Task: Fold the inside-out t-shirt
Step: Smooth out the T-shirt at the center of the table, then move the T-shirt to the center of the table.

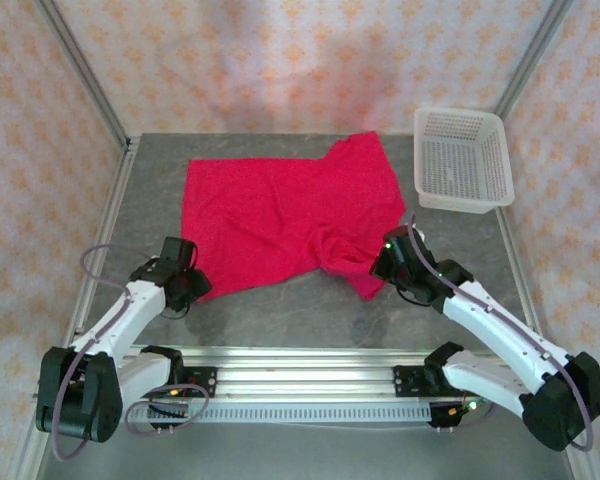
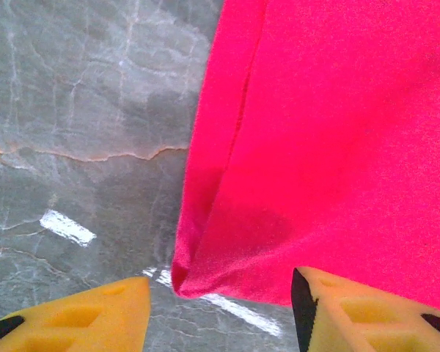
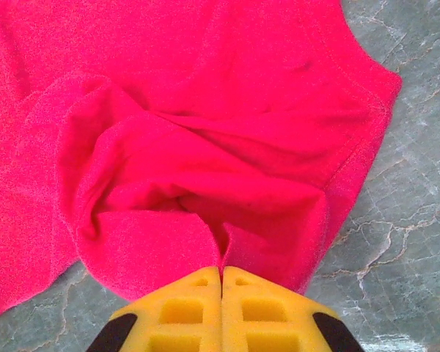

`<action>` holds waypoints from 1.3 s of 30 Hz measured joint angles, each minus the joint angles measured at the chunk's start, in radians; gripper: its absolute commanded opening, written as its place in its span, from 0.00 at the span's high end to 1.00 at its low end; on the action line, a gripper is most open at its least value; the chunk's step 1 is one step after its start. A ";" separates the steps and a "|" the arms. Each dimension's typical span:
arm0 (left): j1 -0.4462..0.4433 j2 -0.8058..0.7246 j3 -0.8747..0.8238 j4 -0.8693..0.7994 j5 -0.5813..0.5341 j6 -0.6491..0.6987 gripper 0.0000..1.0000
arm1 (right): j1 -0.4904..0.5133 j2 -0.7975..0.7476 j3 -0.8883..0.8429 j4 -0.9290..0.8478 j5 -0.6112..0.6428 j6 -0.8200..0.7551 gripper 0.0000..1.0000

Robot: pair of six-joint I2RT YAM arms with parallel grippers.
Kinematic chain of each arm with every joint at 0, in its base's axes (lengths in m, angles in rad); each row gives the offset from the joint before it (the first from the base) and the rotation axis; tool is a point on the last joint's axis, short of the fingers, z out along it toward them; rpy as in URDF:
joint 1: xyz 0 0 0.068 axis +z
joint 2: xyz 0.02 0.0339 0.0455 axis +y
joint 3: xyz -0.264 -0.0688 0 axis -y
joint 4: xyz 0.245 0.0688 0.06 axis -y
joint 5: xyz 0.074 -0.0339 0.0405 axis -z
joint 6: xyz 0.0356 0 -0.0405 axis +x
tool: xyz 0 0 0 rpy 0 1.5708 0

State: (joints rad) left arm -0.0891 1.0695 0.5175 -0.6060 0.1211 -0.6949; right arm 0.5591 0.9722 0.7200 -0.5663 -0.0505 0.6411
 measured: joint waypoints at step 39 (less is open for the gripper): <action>0.193 -0.137 0.208 -0.105 -0.109 -0.012 0.60 | -0.027 0.053 0.141 -0.239 -0.187 -0.132 0.52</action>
State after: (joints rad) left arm 0.1043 0.9329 0.7250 -0.7113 0.0120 -0.7071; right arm 0.5323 1.0256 0.8612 -0.8051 -0.2379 0.5095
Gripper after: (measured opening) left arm 0.392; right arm 0.497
